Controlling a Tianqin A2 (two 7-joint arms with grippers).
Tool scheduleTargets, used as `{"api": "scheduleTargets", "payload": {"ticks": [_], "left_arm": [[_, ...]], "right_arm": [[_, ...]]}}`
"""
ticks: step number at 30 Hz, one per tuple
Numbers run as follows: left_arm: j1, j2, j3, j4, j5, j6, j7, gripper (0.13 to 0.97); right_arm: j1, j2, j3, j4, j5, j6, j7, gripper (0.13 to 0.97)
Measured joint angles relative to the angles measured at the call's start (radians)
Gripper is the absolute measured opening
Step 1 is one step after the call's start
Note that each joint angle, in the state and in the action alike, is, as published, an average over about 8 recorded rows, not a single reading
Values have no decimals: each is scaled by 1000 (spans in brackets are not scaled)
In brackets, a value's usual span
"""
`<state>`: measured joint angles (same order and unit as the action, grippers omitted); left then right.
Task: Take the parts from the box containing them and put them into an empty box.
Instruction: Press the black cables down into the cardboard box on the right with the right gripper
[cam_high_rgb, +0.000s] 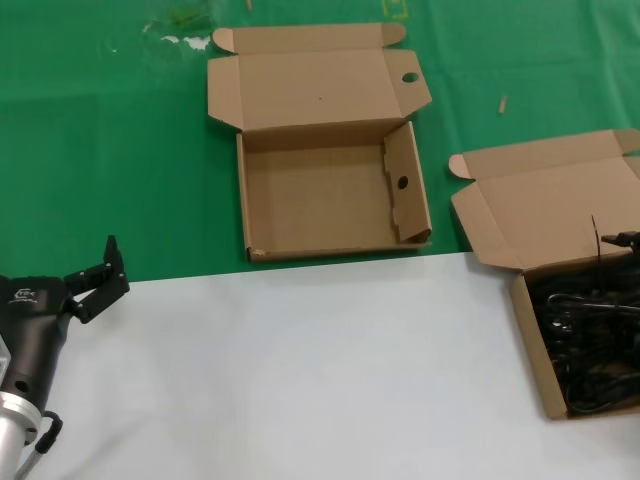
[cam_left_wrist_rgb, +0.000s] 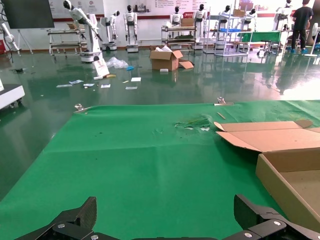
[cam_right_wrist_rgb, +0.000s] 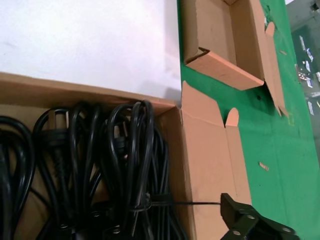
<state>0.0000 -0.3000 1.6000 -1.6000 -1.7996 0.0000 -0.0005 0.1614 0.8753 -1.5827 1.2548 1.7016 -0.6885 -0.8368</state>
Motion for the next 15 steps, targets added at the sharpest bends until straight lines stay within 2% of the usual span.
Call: {"api": "scheduleTargets", "payload": {"ticks": [5, 13, 15], "left_arm": [[0, 0, 0, 0, 0, 0, 0, 966], [0, 0, 0, 0, 0, 0, 0, 966], [0, 0, 0, 0, 0, 0, 0, 966]], "right_arm": [[-4, 10, -5, 1, 0, 8, -1, 716], [-11, 22, -10, 8, 3, 21, 10, 505], [-11, 23, -12, 8, 4, 23, 12, 482]]}}
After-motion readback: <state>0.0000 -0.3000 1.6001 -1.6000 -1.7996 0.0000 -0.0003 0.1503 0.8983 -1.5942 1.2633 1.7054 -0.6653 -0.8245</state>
